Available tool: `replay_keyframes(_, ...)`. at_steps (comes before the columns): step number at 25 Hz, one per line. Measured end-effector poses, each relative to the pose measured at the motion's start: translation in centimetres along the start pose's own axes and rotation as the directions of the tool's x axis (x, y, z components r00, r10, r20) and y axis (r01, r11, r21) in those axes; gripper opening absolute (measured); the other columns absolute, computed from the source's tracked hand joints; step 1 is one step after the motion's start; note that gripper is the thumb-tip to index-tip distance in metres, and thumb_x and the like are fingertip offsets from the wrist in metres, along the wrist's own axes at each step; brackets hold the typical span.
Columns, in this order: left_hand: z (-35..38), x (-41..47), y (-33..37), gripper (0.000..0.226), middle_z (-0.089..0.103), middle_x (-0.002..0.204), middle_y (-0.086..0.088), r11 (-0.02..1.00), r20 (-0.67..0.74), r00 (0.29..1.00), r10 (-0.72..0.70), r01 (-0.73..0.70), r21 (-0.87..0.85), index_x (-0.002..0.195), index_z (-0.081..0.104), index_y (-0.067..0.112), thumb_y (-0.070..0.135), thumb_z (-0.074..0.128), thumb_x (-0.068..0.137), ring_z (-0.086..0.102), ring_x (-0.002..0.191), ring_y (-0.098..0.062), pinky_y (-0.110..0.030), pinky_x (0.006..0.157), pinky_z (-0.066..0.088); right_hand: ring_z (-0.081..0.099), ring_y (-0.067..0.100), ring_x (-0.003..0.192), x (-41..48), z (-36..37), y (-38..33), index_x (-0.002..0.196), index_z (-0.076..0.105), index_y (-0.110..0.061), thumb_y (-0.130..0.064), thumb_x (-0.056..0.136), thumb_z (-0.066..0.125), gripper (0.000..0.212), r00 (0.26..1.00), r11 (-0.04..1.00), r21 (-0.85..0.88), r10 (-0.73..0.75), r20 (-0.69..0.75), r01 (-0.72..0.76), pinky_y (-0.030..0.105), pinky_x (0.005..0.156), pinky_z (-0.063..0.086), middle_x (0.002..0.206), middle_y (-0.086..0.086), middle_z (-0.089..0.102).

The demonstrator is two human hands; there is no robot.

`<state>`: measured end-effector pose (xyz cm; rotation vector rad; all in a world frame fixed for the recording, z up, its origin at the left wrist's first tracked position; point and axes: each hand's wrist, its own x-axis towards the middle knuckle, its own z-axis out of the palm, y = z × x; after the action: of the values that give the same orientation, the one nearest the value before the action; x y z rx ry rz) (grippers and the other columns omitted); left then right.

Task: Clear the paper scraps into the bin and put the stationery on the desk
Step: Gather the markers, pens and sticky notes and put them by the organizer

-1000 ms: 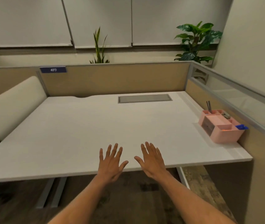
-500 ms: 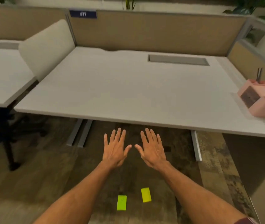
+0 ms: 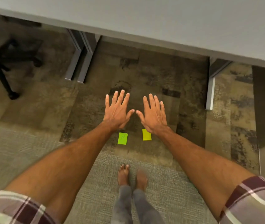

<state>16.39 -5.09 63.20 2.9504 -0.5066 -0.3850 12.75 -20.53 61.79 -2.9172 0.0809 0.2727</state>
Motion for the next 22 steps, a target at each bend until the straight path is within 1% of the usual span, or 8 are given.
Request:
replay_keyframes(7, 12.2, 2.0, -1.6, 0.068, 0.008, 0.162, -0.006, 0.995, 0.053, 0.996, -0.077, 0.080, -0.060, 0.151, 0.012, 0.018, 0.051, 0.032, 0.095, 0.005, 0.149, -0.028, -0.055, 0.119, 0.003, 0.010, 0.031, 0.148, 1.2, 12.1, 2.5, 0.149, 0.020, -0.011, -0.050, 0.095, 0.037, 0.068, 0.992, 1.000, 0.015, 0.014, 0.124, -0.016, 0.050, 0.120, 0.014, 0.159, 0.016, 0.014)
replay_keyframes(9, 16.5, 3.4, -2.7, 0.067, 0.011, 0.161, -0.007, 0.996, 0.066, 0.995, -0.080, 0.083, -0.035, 0.150, 0.014, 0.017, 0.050, 0.033, 0.095, 0.006, 0.149, -0.028, -0.055, 0.119, 0.003, 0.014, 0.032, 0.146, 1.8, 16.6, 3.1, 0.148, 0.022, -0.010, -0.049, 0.095, 0.038, 0.068, 0.989, 1.000, 0.007, 0.009, 0.146, -0.011, 0.050, 0.119, 0.016, 0.157, 0.017, 0.019)
replay_keyframes(11, 21.0, 4.5, -3.9, 0.064, 0.018, 0.159, -0.009, 0.997, 0.066, 0.995, -0.071, 0.071, 0.001, 0.147, 0.021, 0.015, 0.048, 0.036, 0.095, 0.013, 0.147, -0.030, -0.056, 0.119, 0.005, 0.019, 0.034, 0.143, 2.3, 21.1, 4.0, 0.144, 0.026, -0.009, -0.049, 0.094, 0.039, 0.065, 0.986, 1.000, 0.000, 0.010, 0.166, -0.010, 0.050, 0.117, 0.020, 0.154, 0.018, 0.023)
replay_keyframes(13, 25.9, 5.3, -5.1, 0.061, 0.020, 0.158, -0.010, 0.998, 0.055, 0.998, -0.041, 0.038, 0.040, 0.145, 0.026, 0.013, 0.045, 0.040, 0.094, 0.017, 0.145, -0.032, -0.057, 0.118, 0.007, 0.019, 0.035, 0.143, 3.0, 26.0, 5.1, 0.143, 0.026, -0.008, -0.048, 0.094, 0.040, 0.065, 0.981, 1.000, -0.005, 0.028, 0.191, -0.028, 0.051, 0.116, 0.022, 0.155, 0.019, 0.022)
replay_keyframes(16, 34.1, 6.5, -7.2, 0.072, 0.010, 0.161, -0.010, 0.997, 0.158, 0.987, -0.014, 0.002, 0.074, 0.150, 0.012, 0.016, 0.042, 0.047, 0.092, 0.009, 0.148, -0.032, -0.058, 0.117, 0.005, 0.016, 0.034, 0.146, 4.0, 34.6, 7.9, 0.147, 0.020, -0.008, -0.046, 0.095, 0.042, 0.069, 0.970, 0.998, -0.007, 0.070, 0.231, -0.070, 0.050, 0.117, 0.019, 0.158, 0.018, 0.018)
replay_keyframes(18, 39.3, 6.9, -8.3, 0.080, 0.005, 0.161, -0.008, 0.994, 0.242, 0.970, -0.026, -0.001, 0.113, 0.150, 0.004, 0.020, 0.043, 0.052, 0.090, 0.005, 0.148, -0.031, -0.058, 0.117, 0.002, 0.014, 0.033, 0.147, 4.4, 40.1, 10.2, 0.148, 0.018, -0.009, -0.045, 0.095, 0.041, 0.068, 0.967, 0.994, -0.020, 0.106, 0.234, -0.104, 0.049, 0.118, 0.018, 0.159, 0.017, 0.015)
replay_keyframes(20, 44.4, 7.3, -9.3, 0.086, 0.004, 0.161, -0.007, 0.990, 0.293, 0.955, -0.034, -0.008, 0.140, 0.151, 0.001, 0.021, 0.044, 0.055, 0.088, 0.003, 0.149, -0.029, -0.056, 0.117, 0.000, 0.013, 0.034, 0.147, 5.1, 45.1, 12.3, 0.149, 0.016, -0.011, -0.044, 0.096, 0.041, 0.068, 0.958, 0.989, -0.014, 0.147, 0.245, -0.148, 0.050, 0.118, 0.017, 0.159, 0.016, 0.014)
replay_keyframes(22, 48.6, 7.6, -10.1, 0.089, 0.002, 0.162, -0.006, 0.993, 0.324, 0.946, -0.021, -0.017, 0.114, 0.151, 0.001, 0.022, 0.043, 0.059, 0.087, 0.001, 0.149, -0.029, -0.055, 0.117, -0.002, 0.011, 0.035, 0.147, 5.6, 48.9, 13.9, 0.150, 0.015, -0.012, -0.041, 0.095, 0.045, 0.069, 0.951, 0.986, -0.016, 0.165, 0.260, -0.167, 0.050, 0.118, 0.019, 0.159, 0.016, 0.013)
